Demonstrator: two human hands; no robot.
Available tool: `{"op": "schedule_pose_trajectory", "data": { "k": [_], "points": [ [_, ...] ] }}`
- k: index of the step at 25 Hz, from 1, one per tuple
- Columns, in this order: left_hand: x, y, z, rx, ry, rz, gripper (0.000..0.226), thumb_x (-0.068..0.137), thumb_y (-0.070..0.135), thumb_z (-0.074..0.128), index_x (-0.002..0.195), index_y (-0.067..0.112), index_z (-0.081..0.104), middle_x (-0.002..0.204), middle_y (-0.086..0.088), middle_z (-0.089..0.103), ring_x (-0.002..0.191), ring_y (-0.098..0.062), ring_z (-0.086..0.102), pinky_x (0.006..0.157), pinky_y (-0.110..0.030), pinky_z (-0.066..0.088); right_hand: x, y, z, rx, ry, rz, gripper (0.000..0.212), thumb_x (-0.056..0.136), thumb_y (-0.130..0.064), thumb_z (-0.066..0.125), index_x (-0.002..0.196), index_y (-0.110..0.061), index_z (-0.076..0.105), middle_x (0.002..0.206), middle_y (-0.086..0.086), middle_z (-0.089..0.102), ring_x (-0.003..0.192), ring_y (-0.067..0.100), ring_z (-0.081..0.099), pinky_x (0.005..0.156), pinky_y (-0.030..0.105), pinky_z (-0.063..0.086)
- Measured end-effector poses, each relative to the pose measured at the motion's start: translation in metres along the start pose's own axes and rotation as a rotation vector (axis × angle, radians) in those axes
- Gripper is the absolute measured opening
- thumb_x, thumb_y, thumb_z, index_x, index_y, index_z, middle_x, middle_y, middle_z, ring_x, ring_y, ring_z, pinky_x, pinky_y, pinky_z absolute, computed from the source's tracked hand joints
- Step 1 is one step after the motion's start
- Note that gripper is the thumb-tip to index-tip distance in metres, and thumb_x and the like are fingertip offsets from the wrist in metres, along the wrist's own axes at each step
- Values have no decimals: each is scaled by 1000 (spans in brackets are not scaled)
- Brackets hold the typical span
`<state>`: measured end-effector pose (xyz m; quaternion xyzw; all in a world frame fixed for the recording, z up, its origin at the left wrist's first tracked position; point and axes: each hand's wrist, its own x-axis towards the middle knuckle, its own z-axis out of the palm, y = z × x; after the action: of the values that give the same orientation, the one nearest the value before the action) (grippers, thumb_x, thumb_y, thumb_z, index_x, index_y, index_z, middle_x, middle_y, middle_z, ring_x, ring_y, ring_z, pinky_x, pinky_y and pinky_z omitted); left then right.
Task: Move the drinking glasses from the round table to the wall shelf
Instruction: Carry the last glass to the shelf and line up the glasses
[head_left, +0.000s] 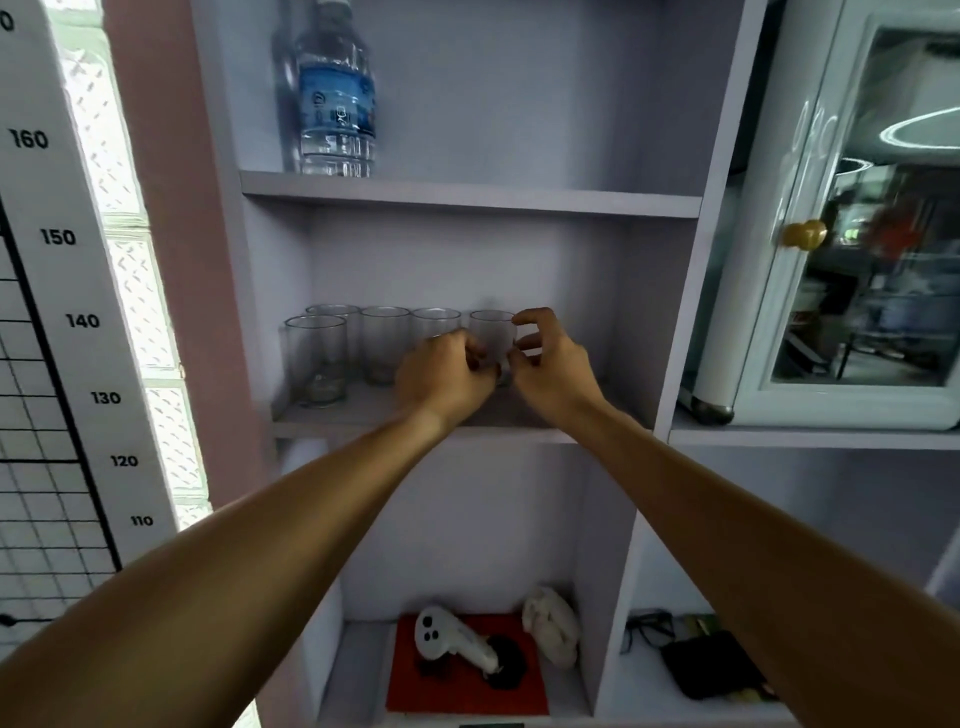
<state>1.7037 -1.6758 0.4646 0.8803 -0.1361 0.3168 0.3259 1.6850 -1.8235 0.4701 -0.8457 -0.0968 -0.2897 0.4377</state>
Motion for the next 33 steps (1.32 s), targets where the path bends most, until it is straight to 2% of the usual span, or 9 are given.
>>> {"op": "schedule_pose_trajectory", "data": {
  "k": [4,9,12,14,17,21,25,29,33],
  "points": [
    [0,-2,-2,13,14,-25,21,76,41,65,80,20,69,77,6,73,77,-20,69,69,-38,59,2,-2,4,9,9,10,28,94,-16,55,119,-29,57,108,2,67,88,13,63,54,9,44],
    [-4,-11,-17,8,18,-34,16,77,41,65,85,28,67,88,11,74,88,-19,69,76,-36,57,2,-10,8,-24,83,-24,24,93,-15,55,116,-22,59,107,6,67,90,21,65,62,24,53],
    [-15,-29,-36,12,51,-9,13,77,42,63,74,30,65,73,14,70,74,-14,68,63,-30,54,0,-25,22,-55,179,-196,20,92,-15,60,112,-17,62,105,8,64,81,24,64,69,37,56],
    [-27,-47,-54,65,89,38,20,79,40,61,63,29,57,58,12,62,57,-10,61,50,-25,43,0,-39,40,-70,88,-324,22,92,-11,58,112,-17,63,103,8,64,76,22,63,69,37,56],
    [-43,-72,-82,63,150,55,24,82,34,67,63,24,55,56,11,59,52,-5,56,46,-24,39,0,-56,71,-104,-118,-417,31,97,-7,50,125,-16,60,108,13,65,83,27,65,77,41,55],
    [-53,-85,-109,-11,214,63,16,86,29,65,75,27,54,68,11,63,62,-8,60,56,-24,47,1,-80,103,-33,-270,-415,36,103,-13,44,137,-23,53,108,10,67,86,23,64,80,33,52],
    [-57,-84,-113,-54,206,61,17,94,40,54,102,25,54,85,7,68,75,-13,65,71,-31,58,5,-93,110,-19,-317,-329,23,104,-18,44,124,-19,55,108,5,67,90,21,64,82,35,53],
    [-57,-80,-102,46,278,53,31,89,45,60,110,31,44,92,7,65,72,-12,59,60,-26,47,-3,-85,94,33,-258,-353,8,102,-16,48,107,-16,55,105,6,65,88,20,64,76,32,53],
    [-49,-59,-75,-36,266,107,51,80,52,68,116,24,45,102,2,65,79,-15,63,62,-34,56,-11,-63,57,63,-120,-332,3,101,-24,50,102,-24,52,100,5,63,80,13,62,63,20,51]
  ]
}}
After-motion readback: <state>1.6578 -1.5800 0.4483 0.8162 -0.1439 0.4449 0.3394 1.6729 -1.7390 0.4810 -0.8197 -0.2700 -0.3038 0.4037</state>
